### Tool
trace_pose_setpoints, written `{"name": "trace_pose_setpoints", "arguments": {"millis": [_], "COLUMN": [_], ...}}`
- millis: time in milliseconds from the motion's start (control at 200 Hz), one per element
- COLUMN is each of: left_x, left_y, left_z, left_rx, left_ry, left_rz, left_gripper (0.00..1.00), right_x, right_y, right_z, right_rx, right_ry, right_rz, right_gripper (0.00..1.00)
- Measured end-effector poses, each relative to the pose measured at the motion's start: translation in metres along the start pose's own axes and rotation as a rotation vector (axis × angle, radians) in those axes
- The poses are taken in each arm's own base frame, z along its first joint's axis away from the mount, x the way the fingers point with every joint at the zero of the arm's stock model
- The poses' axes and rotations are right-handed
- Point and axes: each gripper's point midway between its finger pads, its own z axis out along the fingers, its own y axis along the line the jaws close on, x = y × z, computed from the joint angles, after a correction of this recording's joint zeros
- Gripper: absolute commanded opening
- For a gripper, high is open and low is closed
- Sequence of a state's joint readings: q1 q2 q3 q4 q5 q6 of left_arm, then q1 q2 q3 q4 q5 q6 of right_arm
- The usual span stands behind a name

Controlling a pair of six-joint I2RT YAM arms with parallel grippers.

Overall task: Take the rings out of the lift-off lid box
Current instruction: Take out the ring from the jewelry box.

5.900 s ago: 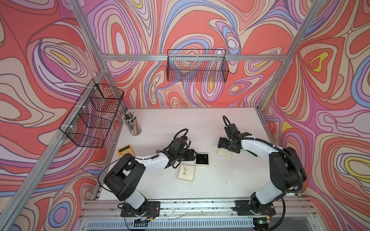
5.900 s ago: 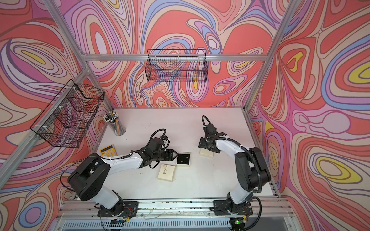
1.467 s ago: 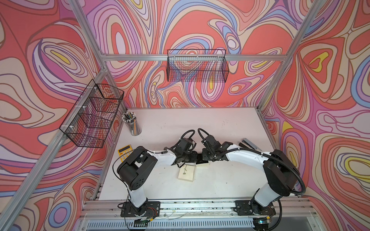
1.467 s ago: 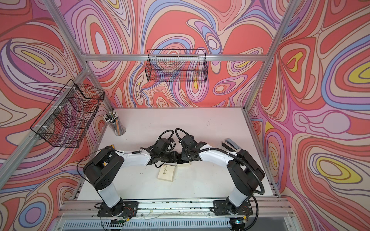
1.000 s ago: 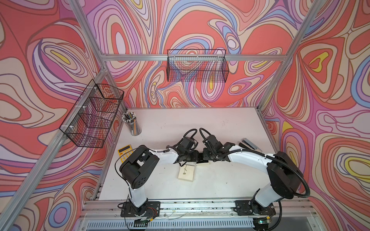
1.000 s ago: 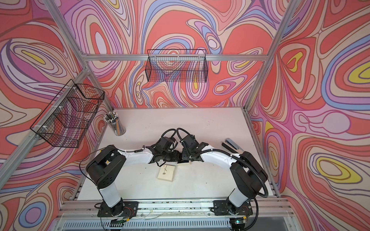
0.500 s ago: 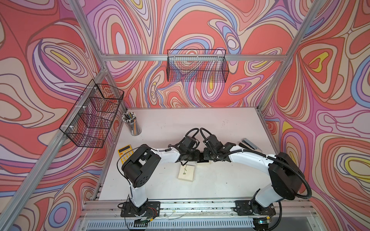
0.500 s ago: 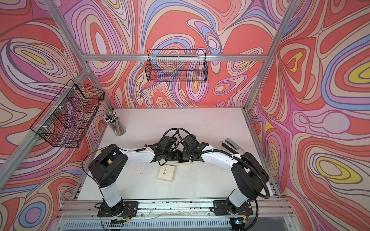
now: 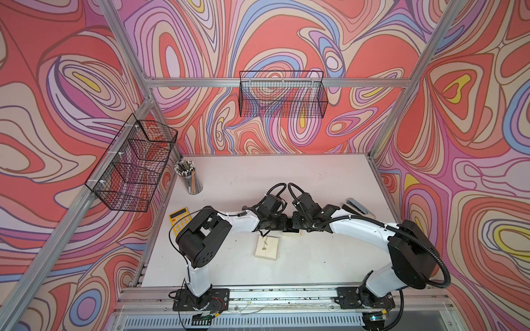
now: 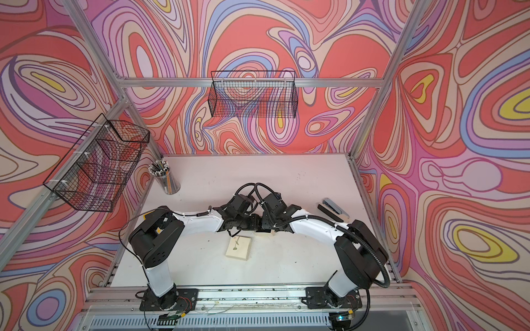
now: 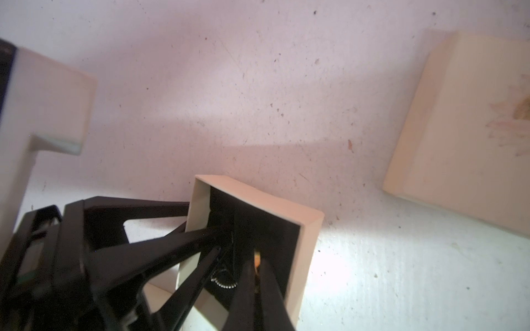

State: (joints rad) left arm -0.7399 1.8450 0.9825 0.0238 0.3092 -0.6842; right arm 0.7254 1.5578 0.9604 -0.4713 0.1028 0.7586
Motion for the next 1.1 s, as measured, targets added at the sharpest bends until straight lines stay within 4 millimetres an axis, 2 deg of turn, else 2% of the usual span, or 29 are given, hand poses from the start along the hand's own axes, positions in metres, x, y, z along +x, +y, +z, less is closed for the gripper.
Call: {"name": "trace_pose_setpoints", "arguments": {"millis": [115,305,516,811,1102], "left_x": [-0.001,-0.001,0.008,0.010,0.006], "left_y": [-0.001,-0.002,0.003,-0.004,-0.009], "left_z": [0.001,-0.002,-0.012,-0.011,-0.006], "left_rx": [0.001,-0.012,-0.032,0.003,0.029], "left_ry": [0.000,-0.011,-0.012,-0.002,-0.012], "left_rz": [0.000,0.008,0.009,0.015,0.015], "left_gripper": [0.42,0.53,0.61,0.64,0.62], "right_x": [0.001,0.005,0.012,0.011,0.017], "right_y": [-0.003,-0.008,-0.010,-0.001,-0.010], "right_z": [0.000,0.008,0.017,0.020,0.027], "right_rx": [0.014,0.036,0.042,-0.011,-0.032], "right_ry": [0.004,0.024,0.050,0.043,0.053], "right_rz": [0.002,0.001,-0.001,0.009,0.051], "right_gripper": [0.00,0.00,0.00,0.00,0.00]}}
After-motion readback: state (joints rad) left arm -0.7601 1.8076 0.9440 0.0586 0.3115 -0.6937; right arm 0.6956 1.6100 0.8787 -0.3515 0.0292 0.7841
